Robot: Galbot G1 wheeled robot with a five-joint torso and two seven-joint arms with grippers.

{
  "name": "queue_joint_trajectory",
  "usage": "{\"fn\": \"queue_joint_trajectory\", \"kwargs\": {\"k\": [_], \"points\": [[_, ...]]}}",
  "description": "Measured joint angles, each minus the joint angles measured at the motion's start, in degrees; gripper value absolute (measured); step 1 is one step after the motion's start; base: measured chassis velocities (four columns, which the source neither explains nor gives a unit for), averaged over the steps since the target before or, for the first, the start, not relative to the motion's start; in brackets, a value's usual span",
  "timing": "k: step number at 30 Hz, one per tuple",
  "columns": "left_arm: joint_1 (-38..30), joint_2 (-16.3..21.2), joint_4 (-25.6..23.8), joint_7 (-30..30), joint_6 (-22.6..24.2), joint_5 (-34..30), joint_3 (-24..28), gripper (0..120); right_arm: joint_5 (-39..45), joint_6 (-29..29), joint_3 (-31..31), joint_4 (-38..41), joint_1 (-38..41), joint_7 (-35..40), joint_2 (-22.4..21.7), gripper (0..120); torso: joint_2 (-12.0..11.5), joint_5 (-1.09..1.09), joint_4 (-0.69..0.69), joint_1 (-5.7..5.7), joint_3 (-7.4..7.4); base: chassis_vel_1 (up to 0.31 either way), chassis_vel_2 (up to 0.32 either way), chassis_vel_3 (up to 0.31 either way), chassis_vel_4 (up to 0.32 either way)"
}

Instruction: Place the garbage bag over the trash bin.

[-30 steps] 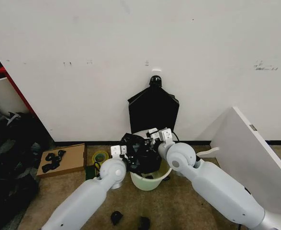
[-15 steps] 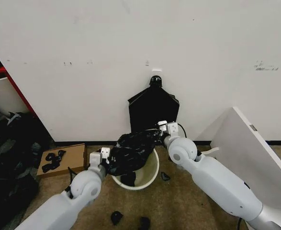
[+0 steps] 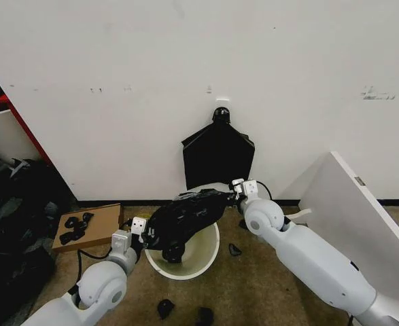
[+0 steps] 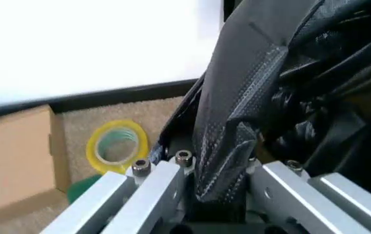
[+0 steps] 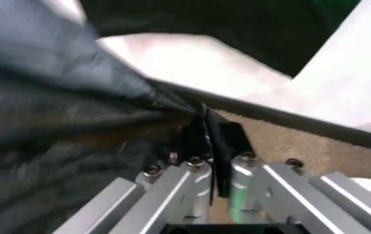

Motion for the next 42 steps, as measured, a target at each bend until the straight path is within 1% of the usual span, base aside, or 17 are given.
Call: {"fn": "queue_joint_trajectory", "kwargs": {"k": [3, 4, 5, 7, 9, 12, 14, 16, 18, 19, 20, 22, 26, 32, 39, 41, 42], "points": [[0.5, -1.3, -0.8, -1.9, 1.2, -5.4, -0.3, 1, 2.2, 1.5, 2.6, 3.5, -2.4, -2.4, -1.7, 17, 0.0, 0.0, -0.04, 0.0, 0.0, 0.0, 0.0, 0.0, 0.0], [0.9, -1.5, -1.0, -2.2, 1.4, -6.0, -0.5, 1, 2.7, 1.9, 3.0, 3.8, -2.6, -3.1, -1.9, 19, 0.0, 0.0, -0.04, 0.0, 0.0, 0.0, 0.0, 0.0, 0.0], [1.6, -1.8, -1.4, -2.8, 1.7, -7.1, -0.7, 1, 4.3, 2.7, 4.0, 4.7, -2.8, -4.9, -2.5, 25, 0.0, 0.01, 0.01, 0.0, 0.0, 0.0, 0.0, 0.0, 0.0], [1.9, -2.0, -1.6, -3.1, 2.0, -8.0, -0.8, 1, 5.1, 3.0, 4.7, 5.2, -3.0, -6.0, -2.9, 26, 0.0, 0.02, 0.03, 0.0, 0.0, 0.0, 0.0, 0.0, 0.0], [2.2, -2.3, -1.8, -4.0, 2.7, -9.6, -0.9, 1, 6.6, 3.8, 6.7, 7.0, -4.2, -7.8, -4.3, 35, 0.0, 0.0, 0.03, 0.0, 0.0, 0.0, 0.0, 0.0, 0.0], [2.3, -2.5, -1.7, -4.8, 3.1, -10.3, -1.1, 1, 8.2, 4.7, 10.2, 9.2, -6.3, -9.0, -6.2, 50, 0.0, 0.01, -0.01, 0.0, 0.0, 0.0, 0.0, 0.0, 0.0], [2.3, -2.5, -1.7, -4.9, 3.1, -10.3, -1.1, 1, 8.4, 4.8, 11.2, 9.7, -7.0, -9.6, -6.7, 52, 0.0, 0.01, -0.01, 0.0, 0.0, 0.0, 0.0, 0.0, 0.0], [2.4, -2.5, -1.5, -5.0, 3.1, -10.4, -1.2, 1, 8.2, 5.1, 13.0, 10.8, -8.4, -11.5, -7.5, 58, 0.0, 0.02, 0.01, 0.01, 0.0, 0.0, 0.0, 0.0, 0.0], [2.3, -2.7, -1.2, -5.0, 3.1, -10.4, -1.2, 1, 5.9, 5.7, 15.5, 13.6, -11.7, -16.8, -9.5, 70, 0.0, 0.0, 0.0, 0.01, 0.0, 0.0, 0.0, 0.0, 0.0], [2.2, -2.7, -1.1, -5.0, 3.1, -10.4, -1.2, 1, 5.3, 5.8, 15.6, 14.3, -12.5, -18.0, -10.0, 72, 0.0, 0.01, -0.01, 0.01, 0.0, 0.0, 0.0, 0.0, 0.0], [2.1, -2.8, -1.0, -4.9, 3.1, -10.1, -1.1, 1, 3.0, 6.0, 15.1, 16.2, -14.2, -20.9, -11.3, 79, 0.0, 0.01, -0.01, 0.01, 0.0, 0.0, 0.0, 0.0, 0.0], [2.1, -2.8, -1.0, -4.8, 3.1, -9.8, -1.1, 1, 1.9, 6.1, 14.6, 17.1, -14.7, -22.0, -11.8, 80, 0.0, 0.01, -0.02, 0.01, 0.0, 0.0, 0.0, 0.0, 0.0], [2.0, -2.7, -1.4, -3.7, 3.6, -7.5, 0.0, 1, -2.4, 3.8, 9.0, 21.5, -15.4, -25.4, -12.4, 98, 0.0, -0.01, 0.0, 0.0, 0.0, 0.0, 0.0, 0.0, 0.0], [2.0, -1.6, -2.2, 0.4, 3.8, -3.7, 1.0, 1, -2.2, 1.1, 4.3, 20.3, -11.2, -26.6, -10.5, 100, 0.0, -0.01, 0.02, 0.01, 0.01, 0.0, 0.0, 0.0, 0.0], [2.1, -0.4, -2.9, 2.0, 4.1, -1.8, 1.9, 1, -2.1, -0.8, 0.5, 17.9, -8.9, -27.0, -7.5, 100, 0.0, 0.0, 0.01, 0.01, 0.0, 0.0, 0.0, 0.0, 0.0], [2.1, -0.1, -3.0, 2.7, 3.9, -0.2, 1.9, 1, -2.2, -1.2, -0.3, 16.3, -8.2, -26.0, -6.7, 99, 0.0, 0.0, 0.02, 0.01, 0.01, 0.0, 0.0, 0.0, 0.0], [2.2, 0.0, -3.1, 3.0, 3.6, 0.7, 1.8, 1, -2.2, -1.3, -0.4, 15.7, -8.1, -25.5, -6.7, 93, 0.0, 0.0, 0.01, 0.01, 0.01, 0.0, 0.0, 0.0, 0.0]]}}
